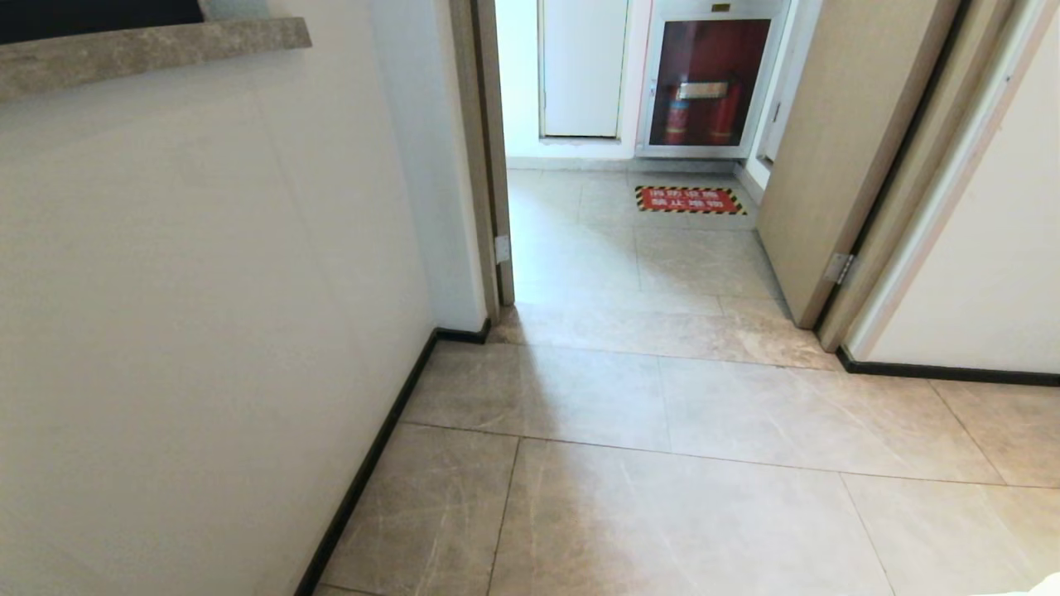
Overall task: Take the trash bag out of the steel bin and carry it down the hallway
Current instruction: Put the trash bag at the door
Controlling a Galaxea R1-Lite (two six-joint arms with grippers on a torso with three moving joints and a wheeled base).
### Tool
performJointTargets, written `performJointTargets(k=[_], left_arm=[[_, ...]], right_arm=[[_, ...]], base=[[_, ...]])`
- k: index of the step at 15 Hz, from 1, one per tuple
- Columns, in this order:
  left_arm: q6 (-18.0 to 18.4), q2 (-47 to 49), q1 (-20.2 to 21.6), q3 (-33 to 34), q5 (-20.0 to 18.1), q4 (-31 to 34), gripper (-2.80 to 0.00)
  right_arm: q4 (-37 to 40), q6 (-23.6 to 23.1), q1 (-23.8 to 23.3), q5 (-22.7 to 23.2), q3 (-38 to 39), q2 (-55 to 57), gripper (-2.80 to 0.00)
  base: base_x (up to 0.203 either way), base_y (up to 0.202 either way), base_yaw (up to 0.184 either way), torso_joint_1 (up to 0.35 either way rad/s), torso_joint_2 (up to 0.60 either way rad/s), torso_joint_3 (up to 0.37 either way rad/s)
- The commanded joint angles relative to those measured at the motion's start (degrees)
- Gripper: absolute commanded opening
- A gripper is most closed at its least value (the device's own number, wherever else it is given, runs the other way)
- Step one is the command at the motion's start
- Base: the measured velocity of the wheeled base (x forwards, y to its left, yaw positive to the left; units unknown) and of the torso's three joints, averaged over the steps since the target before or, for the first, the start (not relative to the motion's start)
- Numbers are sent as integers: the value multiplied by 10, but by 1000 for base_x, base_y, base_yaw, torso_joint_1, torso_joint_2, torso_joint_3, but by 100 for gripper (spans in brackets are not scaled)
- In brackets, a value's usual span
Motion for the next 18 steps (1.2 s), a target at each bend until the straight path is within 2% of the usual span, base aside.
performJointTargets(k=[1,9,14,18], left_arm=[[0,0,0,0,0,0,-280],[0,0,0,0,0,0,-280],[0,0,0,0,0,0,-280],[0,0,0,0,0,0,-280]], right_arm=[[0,0,-1,0,1,1,-280],[0,-1,-1,0,1,0,-280],[0,6,-1,0,1,1,-280],[0,7,-1,0,1,0,-280]], base=[[187,0,-1,2,4,2],[187,0,1,2,3,3],[14,0,1,0,0,0],[-1,10,-150,2,0,2]])
